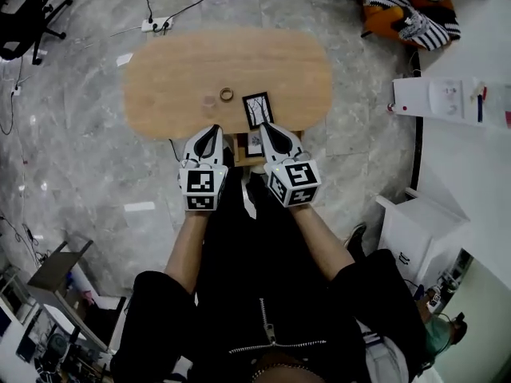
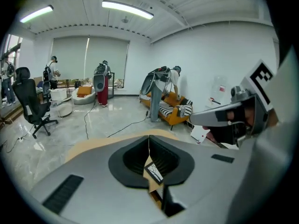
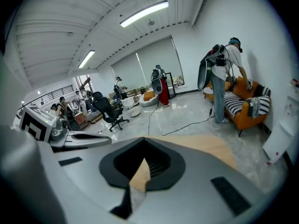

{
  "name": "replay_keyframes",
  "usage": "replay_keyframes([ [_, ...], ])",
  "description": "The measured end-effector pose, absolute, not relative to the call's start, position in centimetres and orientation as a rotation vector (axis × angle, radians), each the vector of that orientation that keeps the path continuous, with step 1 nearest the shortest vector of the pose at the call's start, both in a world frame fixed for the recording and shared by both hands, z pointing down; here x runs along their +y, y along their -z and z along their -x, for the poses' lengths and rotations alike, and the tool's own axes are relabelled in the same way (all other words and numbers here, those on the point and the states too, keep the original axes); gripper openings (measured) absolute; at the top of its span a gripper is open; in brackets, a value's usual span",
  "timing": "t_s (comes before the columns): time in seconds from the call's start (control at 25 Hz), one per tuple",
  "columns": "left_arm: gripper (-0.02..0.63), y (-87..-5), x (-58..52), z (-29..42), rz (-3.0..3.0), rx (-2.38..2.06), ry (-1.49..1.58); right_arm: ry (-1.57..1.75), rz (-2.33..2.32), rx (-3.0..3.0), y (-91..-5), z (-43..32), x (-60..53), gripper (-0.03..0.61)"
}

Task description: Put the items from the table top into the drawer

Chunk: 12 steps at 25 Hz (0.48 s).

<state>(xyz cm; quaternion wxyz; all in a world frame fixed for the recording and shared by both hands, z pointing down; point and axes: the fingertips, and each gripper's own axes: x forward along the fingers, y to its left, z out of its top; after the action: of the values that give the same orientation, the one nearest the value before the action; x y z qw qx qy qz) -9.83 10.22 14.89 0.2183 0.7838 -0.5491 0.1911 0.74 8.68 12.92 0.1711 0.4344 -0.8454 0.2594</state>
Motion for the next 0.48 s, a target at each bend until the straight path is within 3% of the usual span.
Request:
replay_keyframes([
  [0.48, 0.014, -22.9, 6.5, 8.7, -2.244, -1.319, -0.601, -0.780, -1.422, -2.208, -21.9, -5.5, 5.3, 0.009],
])
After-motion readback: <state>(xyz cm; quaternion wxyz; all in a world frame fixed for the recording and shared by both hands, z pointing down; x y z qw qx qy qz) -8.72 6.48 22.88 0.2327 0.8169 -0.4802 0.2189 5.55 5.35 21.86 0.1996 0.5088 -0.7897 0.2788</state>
